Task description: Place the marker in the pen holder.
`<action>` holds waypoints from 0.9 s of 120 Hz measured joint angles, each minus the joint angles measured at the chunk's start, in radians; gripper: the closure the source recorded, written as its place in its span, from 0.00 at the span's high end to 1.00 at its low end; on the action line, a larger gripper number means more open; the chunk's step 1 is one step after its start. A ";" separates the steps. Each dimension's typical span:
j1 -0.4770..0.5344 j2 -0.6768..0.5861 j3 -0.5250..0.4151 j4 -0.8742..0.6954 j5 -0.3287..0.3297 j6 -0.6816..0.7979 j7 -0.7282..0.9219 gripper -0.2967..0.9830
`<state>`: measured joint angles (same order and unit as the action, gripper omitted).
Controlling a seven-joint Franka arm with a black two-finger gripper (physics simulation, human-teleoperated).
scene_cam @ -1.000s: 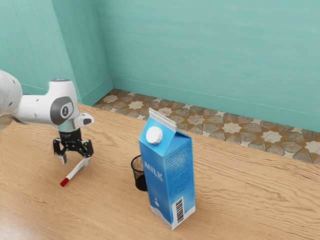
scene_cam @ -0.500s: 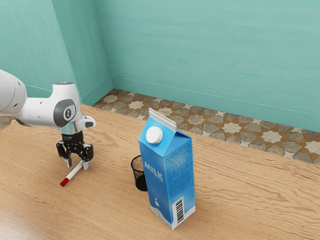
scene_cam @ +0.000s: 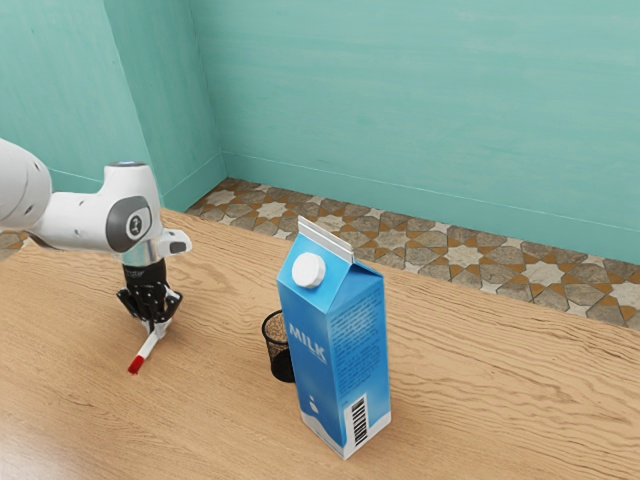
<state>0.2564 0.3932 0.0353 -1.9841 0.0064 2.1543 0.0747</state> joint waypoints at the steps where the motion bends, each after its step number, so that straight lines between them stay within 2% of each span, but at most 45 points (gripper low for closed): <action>1: 0.000 -0.003 0.000 0.000 0.001 0.000 0.000 0.17; 16: -0.002 -0.058 -0.006 -0.003 0.020 0.001 -0.005 0.15; 30: -0.004 -0.180 -0.049 -0.015 0.086 0.023 -0.011 0.15; 40: -0.008 -0.279 -0.076 -0.082 0.129 0.094 -0.016 0.15; 54: -0.033 -0.435 -0.106 -0.217 0.157 0.252 -0.025 0.15; 78: -0.138 -0.582 -0.110 -0.339 0.161 0.504 -0.065 0.15; 108: -0.219 -0.646 -0.131 -0.445 0.147 0.620 -0.198 0.15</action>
<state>0.0373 -0.2530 -0.0955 -2.4290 0.1530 2.7746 -0.1231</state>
